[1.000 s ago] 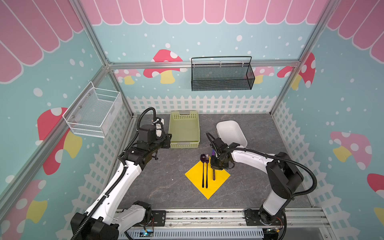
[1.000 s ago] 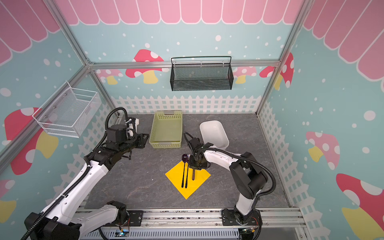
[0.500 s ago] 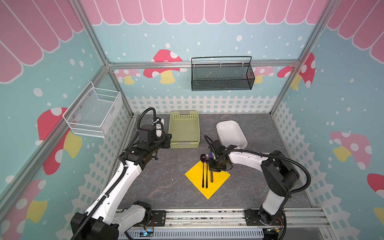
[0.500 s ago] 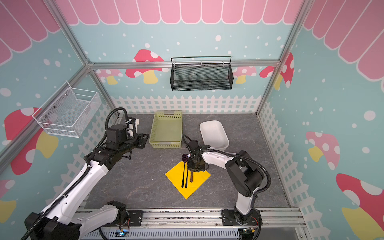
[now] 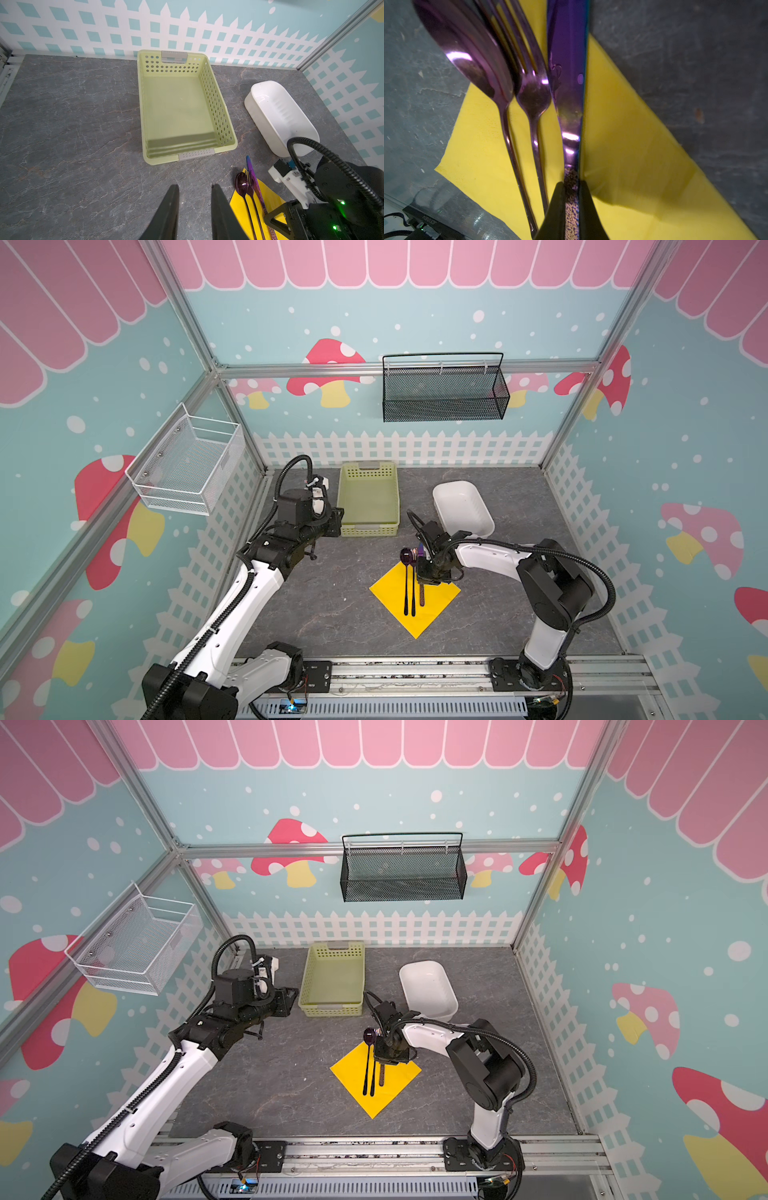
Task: Place the utensils on the paper napkin and roll it up
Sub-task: 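Lower the upright knife beside the fork on the napkin with the right gripper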
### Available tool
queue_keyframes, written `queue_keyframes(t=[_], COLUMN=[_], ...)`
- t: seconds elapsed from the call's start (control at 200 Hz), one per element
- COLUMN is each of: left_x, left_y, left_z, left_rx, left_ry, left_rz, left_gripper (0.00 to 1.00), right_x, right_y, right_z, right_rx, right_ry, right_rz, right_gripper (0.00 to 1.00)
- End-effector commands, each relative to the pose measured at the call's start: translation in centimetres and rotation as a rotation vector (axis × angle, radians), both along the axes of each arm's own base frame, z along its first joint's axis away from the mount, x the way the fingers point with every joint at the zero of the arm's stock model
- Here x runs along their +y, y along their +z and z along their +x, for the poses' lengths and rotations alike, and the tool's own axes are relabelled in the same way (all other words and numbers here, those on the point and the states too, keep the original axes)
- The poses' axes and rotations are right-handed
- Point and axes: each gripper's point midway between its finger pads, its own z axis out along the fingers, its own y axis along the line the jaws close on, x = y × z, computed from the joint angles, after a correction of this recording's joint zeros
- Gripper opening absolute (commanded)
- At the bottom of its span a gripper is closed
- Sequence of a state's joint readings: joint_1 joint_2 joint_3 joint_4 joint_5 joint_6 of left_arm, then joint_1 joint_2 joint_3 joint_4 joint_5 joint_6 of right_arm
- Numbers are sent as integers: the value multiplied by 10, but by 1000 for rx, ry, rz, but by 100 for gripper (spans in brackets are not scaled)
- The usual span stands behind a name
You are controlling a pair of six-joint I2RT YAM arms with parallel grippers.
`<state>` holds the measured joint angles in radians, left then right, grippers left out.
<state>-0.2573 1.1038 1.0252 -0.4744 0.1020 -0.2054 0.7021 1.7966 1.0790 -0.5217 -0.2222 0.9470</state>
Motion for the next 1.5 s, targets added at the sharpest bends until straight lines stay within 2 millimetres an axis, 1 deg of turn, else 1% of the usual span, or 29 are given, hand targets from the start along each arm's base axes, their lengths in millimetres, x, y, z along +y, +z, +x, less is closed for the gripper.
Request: queue_keyframes(t=[0.0,0.24,0.505,0.72,0.991,1.186,1.291,1.496], left_x=[-1,-1,-1,-1,-1,-2,-1,-1], left_y=[-5,-6,-7,-8,-8,-8,-9,-10], left_z=[1,1,1,2,2,2,2,3], left_rx=[13,16,19,21,22,23,25,28], left_ry=[-2,-2,-2,-2,-3,-4,-2,-1], left_rz=[-11,-10,-9,-8,-9,-9,-7,-6], left_gripper=[29,29,29,29,29,29,29,29], right_x=[0,0,-2,-3,1,6,6,5], right_y=[-11,-10,3,8,7,2,-1,-6], right_z=[-10,-13,-14,-17,-22,-24,-26,-29], right_rx=[38,45,27,26,38,49,57,70], right_ry=[6,6,-9,-12,-5,6,8,8], right_rz=[-14,-13,-8,-6,5,19,16,14], right_gripper=[3,5,5,5,5,5,5,10])
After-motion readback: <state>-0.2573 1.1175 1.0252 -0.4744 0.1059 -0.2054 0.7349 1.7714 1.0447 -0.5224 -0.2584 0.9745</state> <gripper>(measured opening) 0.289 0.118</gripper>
